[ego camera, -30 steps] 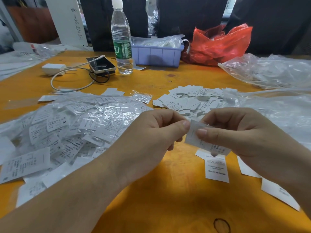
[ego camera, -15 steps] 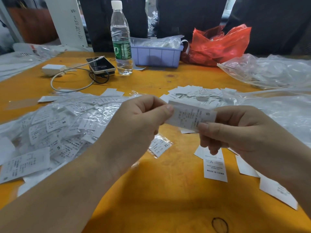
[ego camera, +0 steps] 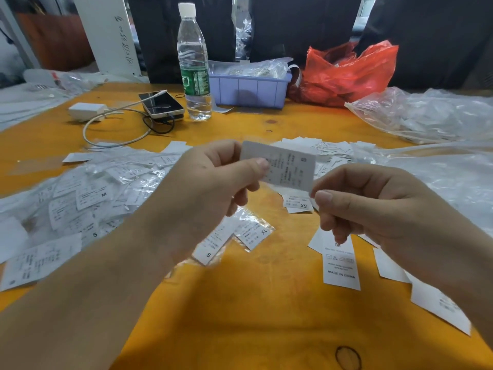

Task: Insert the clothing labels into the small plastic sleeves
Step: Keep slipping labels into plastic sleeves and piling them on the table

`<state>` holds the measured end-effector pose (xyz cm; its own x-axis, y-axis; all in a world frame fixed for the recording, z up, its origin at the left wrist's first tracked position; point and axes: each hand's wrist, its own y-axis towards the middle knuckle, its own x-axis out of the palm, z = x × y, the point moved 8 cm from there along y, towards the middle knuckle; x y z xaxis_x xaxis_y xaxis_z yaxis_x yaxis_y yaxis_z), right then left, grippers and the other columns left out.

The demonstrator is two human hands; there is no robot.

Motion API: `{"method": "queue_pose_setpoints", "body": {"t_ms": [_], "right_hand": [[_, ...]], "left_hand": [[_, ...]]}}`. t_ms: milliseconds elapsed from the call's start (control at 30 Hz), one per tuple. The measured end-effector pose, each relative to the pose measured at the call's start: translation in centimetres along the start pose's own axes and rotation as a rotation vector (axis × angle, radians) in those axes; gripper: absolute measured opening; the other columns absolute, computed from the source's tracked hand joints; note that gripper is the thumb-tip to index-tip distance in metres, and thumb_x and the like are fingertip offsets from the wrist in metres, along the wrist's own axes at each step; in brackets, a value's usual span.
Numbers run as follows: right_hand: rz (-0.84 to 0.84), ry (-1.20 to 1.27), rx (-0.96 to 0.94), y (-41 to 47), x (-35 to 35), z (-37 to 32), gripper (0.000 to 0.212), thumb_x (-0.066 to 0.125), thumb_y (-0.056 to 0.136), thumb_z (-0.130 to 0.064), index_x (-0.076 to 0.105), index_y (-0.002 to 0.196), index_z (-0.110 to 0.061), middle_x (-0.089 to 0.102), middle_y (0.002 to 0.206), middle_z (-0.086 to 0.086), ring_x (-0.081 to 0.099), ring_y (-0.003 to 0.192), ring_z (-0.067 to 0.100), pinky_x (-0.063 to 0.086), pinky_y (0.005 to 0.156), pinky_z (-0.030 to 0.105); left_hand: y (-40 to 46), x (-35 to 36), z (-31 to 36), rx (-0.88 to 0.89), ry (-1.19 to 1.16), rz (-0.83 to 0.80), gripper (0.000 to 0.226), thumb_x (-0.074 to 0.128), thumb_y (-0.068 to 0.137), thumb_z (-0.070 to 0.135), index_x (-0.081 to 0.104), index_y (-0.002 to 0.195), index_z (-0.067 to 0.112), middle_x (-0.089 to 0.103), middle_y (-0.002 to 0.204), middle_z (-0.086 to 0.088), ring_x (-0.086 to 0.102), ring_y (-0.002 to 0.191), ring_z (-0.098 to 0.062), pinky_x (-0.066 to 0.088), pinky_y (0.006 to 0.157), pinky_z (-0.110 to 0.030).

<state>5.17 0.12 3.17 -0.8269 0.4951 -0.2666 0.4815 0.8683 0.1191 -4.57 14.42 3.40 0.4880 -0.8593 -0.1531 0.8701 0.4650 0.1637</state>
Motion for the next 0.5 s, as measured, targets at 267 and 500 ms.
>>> {"method": "queue_pose_setpoints", "body": {"t_ms": [267, 500], "right_hand": [[0.019, -0.051, -0.007, -0.1, -0.1, 0.0, 0.029, 0.069, 0.061, -0.037, 0.075, 0.081, -0.017, 0.068, 0.065, 0.008, 0.061, 0.060, 0.020, 0.055, 0.057, 0.026], [-0.006, -0.097, 0.005, 0.0, 0.1, 0.4, 0.029, 0.068, 0.061, -0.040, 0.074, 0.080, -0.019, 0.068, 0.066, 0.008, 0.062, 0.060, 0.019, 0.055, 0.059, 0.026]], "left_hand": [[1.0, -5.1, 0.7, -0.151, 0.226, 0.032, 0.016, 0.065, 0.087, 0.008, 0.073, 0.079, 0.019, 0.063, 0.057, 0.002, 0.044, 0.046, -0.003, 0.036, 0.040, -0.015], [1.0, -6.4, -0.8, -0.274, 0.982, 0.081, 0.009, 0.072, 0.078, 0.027, 0.068, 0.078, 0.034, 0.059, 0.062, 0.012, 0.055, 0.054, -0.005, 0.035, 0.039, -0.018]]}}
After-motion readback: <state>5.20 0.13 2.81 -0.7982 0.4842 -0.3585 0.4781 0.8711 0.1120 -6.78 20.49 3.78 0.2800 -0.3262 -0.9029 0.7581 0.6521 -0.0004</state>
